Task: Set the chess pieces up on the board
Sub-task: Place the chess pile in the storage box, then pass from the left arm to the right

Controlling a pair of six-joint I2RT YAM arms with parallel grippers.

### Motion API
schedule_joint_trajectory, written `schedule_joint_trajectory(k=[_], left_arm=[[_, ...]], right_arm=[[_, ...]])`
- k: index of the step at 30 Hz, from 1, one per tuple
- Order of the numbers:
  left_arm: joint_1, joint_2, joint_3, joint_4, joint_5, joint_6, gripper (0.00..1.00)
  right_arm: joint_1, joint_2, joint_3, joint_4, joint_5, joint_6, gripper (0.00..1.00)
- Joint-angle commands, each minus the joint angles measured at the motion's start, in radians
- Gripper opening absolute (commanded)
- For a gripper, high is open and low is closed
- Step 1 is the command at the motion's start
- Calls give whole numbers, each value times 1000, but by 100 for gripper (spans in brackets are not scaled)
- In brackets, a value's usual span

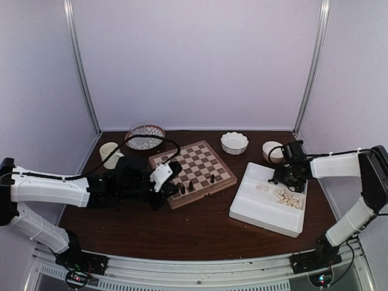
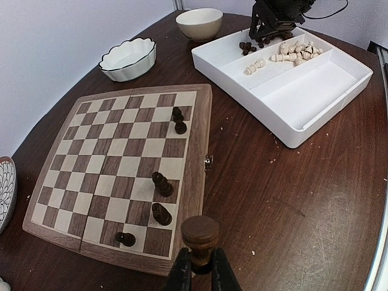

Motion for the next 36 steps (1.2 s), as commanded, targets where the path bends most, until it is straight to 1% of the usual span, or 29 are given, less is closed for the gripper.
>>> schedule_joint_trajectory(k=[1,2,4,9,14,17,18,22,24,26,28,30,31,32,33,34,36], left_arm=[[6,7,-2,34,27,-8,0],[6,8,0,31,29,-9,0],[6,9,4,22,34,-15,0],[6,15,15,6,32,-27,0],[6,15,17,6,40,-28,0],[7,13,20,2,40,-27,0],[6,13,20,-1,69,-27,0],[6,19,29,-10,87,-25,0],[6,22,30,-14,93,-22,0],[6,24,33,-18,96,-20,0],[6,23,36,-20,100,-20,0],[6,25,36,-21,107,-20,0],[6,26,37,-22,110,-19,0],[6,28,41,-25,114,-20,0],[6,32,44,-29,119,-21,0],[6,34,50,-36,126,-22,0],[6,40,57,-46,143,-23,0]], right_arm=[[-17,52,17,70,-103,15,39],[-18,59,24,70,-117,7,45],[-18,52,24,69,-147,-9,50],[-9,-81,-34,111,-149,-70,57],[71,-253,-71,130,-77,-167,60],[159,-342,-91,180,-76,-255,59],[202,-373,-104,224,-73,-297,60],[410,-462,-161,402,-30,-496,63],[466,-475,-195,508,-26,-543,69],[471,-478,-218,566,-77,-556,85],[471,-481,-237,602,-142,-600,89],[472,-483,-246,613,-143,-586,93],[472,-481,-250,621,-143,-586,93],[472,-475,-253,639,-165,-607,93],[472,-463,-255,656,-209,-630,98],[474,-442,-254,686,-243,-662,99],[494,-411,-243,724,-305,-746,99]])
